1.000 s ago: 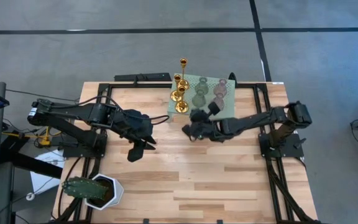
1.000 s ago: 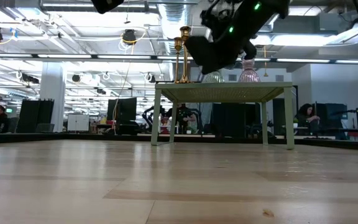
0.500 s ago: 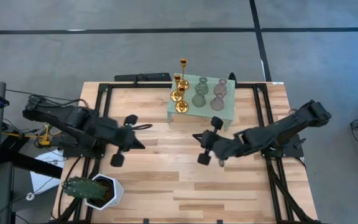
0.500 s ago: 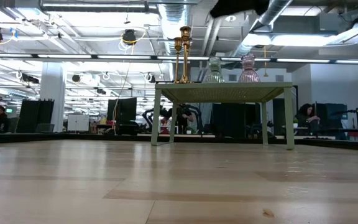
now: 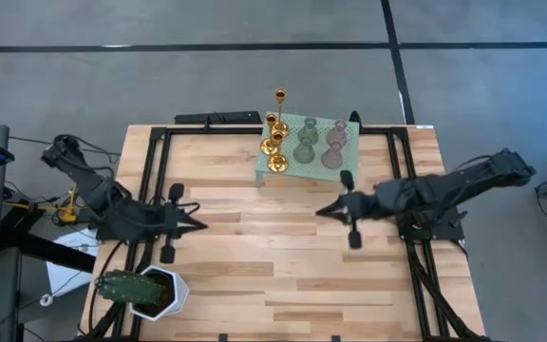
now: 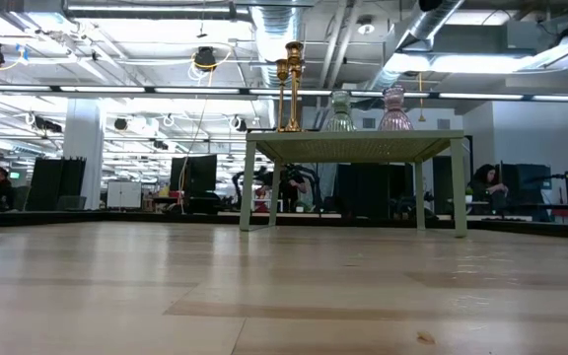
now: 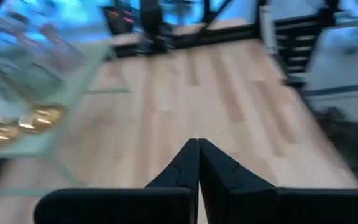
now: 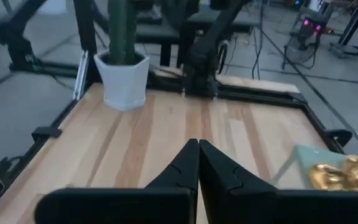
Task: Pick & Place candle stick holders
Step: Return to Home Position
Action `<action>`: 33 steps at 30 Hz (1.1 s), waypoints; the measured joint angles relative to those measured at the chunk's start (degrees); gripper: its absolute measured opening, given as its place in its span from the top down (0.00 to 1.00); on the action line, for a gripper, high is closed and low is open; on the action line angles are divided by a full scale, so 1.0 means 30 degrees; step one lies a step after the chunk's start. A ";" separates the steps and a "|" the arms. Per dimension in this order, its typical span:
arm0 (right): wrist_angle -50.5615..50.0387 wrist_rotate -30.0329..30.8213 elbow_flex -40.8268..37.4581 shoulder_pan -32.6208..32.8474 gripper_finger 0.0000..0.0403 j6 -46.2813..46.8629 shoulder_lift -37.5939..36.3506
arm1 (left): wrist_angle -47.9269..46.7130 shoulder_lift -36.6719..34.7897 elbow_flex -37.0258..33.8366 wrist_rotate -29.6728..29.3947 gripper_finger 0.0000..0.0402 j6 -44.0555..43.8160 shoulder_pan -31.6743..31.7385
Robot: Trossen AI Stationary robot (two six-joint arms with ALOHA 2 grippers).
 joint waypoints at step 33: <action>0.1975 -0.3987 -0.7890 -0.2898 1.00 -0.0331 -1.2529 | 0.0595 -0.1390 -0.0022 -1.4034 0.99 0.2522 -0.9862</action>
